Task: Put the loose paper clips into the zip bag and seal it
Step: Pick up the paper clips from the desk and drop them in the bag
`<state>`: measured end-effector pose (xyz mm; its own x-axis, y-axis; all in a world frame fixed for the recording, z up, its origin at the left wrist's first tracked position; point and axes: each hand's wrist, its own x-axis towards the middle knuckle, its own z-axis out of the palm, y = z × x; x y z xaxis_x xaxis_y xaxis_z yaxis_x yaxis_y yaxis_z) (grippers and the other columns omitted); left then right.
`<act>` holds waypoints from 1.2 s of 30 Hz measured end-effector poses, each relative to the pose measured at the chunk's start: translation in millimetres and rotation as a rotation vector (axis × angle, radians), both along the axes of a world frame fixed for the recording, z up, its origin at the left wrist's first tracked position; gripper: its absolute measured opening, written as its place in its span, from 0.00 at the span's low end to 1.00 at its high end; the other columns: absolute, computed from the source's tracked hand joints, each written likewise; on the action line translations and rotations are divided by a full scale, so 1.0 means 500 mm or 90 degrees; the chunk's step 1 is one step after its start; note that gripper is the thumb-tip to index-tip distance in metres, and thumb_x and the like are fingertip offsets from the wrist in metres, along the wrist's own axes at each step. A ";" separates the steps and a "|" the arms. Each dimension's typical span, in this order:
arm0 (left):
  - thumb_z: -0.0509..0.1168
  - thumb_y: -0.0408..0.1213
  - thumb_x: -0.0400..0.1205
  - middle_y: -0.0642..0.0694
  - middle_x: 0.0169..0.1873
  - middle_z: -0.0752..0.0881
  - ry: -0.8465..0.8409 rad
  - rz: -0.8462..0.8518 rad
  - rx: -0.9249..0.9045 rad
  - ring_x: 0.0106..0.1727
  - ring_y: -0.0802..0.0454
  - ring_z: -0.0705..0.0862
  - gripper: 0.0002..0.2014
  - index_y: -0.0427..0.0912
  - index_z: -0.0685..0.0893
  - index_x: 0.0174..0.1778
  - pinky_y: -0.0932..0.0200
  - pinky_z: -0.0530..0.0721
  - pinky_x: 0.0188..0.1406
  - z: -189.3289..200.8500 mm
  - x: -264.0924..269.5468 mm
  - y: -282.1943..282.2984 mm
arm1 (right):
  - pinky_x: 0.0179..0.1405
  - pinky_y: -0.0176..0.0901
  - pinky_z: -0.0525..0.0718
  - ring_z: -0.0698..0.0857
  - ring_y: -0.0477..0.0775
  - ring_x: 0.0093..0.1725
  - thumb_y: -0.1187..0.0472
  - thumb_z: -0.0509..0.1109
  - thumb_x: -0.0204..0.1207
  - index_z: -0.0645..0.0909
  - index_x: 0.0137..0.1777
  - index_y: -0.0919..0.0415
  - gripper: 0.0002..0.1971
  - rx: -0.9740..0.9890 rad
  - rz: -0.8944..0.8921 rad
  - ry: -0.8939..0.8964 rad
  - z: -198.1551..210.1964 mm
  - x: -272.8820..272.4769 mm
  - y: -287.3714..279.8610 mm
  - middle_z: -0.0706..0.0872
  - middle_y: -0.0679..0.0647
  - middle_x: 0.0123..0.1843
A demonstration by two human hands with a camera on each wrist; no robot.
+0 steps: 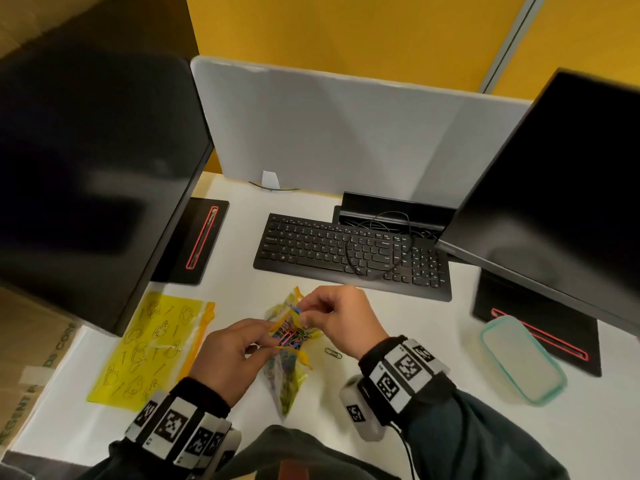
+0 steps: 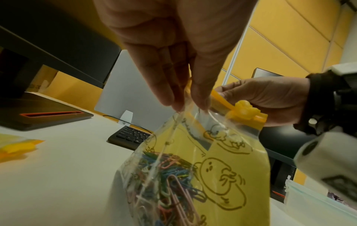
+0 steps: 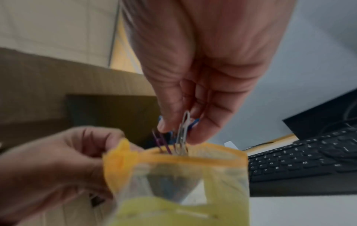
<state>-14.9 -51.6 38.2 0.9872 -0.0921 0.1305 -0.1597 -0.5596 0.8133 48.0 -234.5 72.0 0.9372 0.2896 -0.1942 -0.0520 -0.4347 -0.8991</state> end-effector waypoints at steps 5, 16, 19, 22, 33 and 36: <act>0.75 0.24 0.67 0.82 0.46 0.80 0.013 0.024 -0.013 0.47 0.70 0.82 0.19 0.58 0.83 0.30 0.77 0.80 0.40 0.003 -0.012 0.011 | 0.40 0.43 0.84 0.82 0.47 0.32 0.65 0.75 0.69 0.85 0.34 0.51 0.08 -0.003 -0.186 -0.039 -0.049 0.011 -0.039 0.86 0.47 0.31; 0.75 0.25 0.67 0.66 0.45 0.81 0.007 0.060 0.007 0.49 0.72 0.80 0.12 0.47 0.85 0.30 0.77 0.80 0.40 0.002 -0.009 0.024 | 0.54 0.50 0.79 0.82 0.64 0.59 0.68 0.56 0.77 0.76 0.57 0.67 0.12 -0.564 0.134 0.004 -0.162 -0.054 -0.020 0.81 0.63 0.60; 0.75 0.27 0.68 0.64 0.43 0.81 0.022 0.043 0.027 0.49 0.70 0.79 0.10 0.47 0.84 0.29 0.79 0.79 0.39 0.004 -0.007 0.016 | 0.58 0.51 0.79 0.80 0.64 0.63 0.67 0.55 0.79 0.76 0.60 0.67 0.14 -0.610 0.172 0.024 -0.168 -0.069 -0.006 0.80 0.63 0.63; 0.75 0.27 0.68 0.64 0.39 0.82 0.034 0.047 0.027 0.50 0.71 0.79 0.11 0.47 0.84 0.28 0.80 0.78 0.38 0.006 -0.008 0.012 | 0.59 0.53 0.78 0.77 0.64 0.65 0.68 0.52 0.80 0.74 0.63 0.68 0.15 -0.614 0.185 0.039 -0.172 -0.089 0.003 0.77 0.64 0.65; 0.75 0.29 0.69 0.60 0.37 0.84 0.041 0.064 0.040 0.47 0.64 0.81 0.10 0.48 0.83 0.29 0.71 0.83 0.39 0.003 -0.022 0.027 | 0.40 0.42 0.68 0.83 0.62 0.53 0.63 0.59 0.77 0.75 0.53 0.63 0.08 -0.527 0.097 -0.025 -0.165 -0.070 -0.080 0.83 0.60 0.55; 0.75 0.29 0.68 0.59 0.40 0.84 0.048 0.074 0.035 0.44 0.62 0.82 0.09 0.47 0.84 0.30 0.68 0.84 0.38 0.007 -0.027 0.027 | 0.43 0.44 0.72 0.82 0.62 0.55 0.57 0.64 0.77 0.76 0.53 0.63 0.10 -0.516 0.078 -0.014 -0.159 -0.068 -0.076 0.83 0.59 0.56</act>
<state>-28.2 -37.9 41.6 0.9984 0.0191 0.0528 -0.0299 -0.6142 0.7886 14.0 -272.5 -7.7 0.9140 0.1684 -0.3690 0.0524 -0.9512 -0.3042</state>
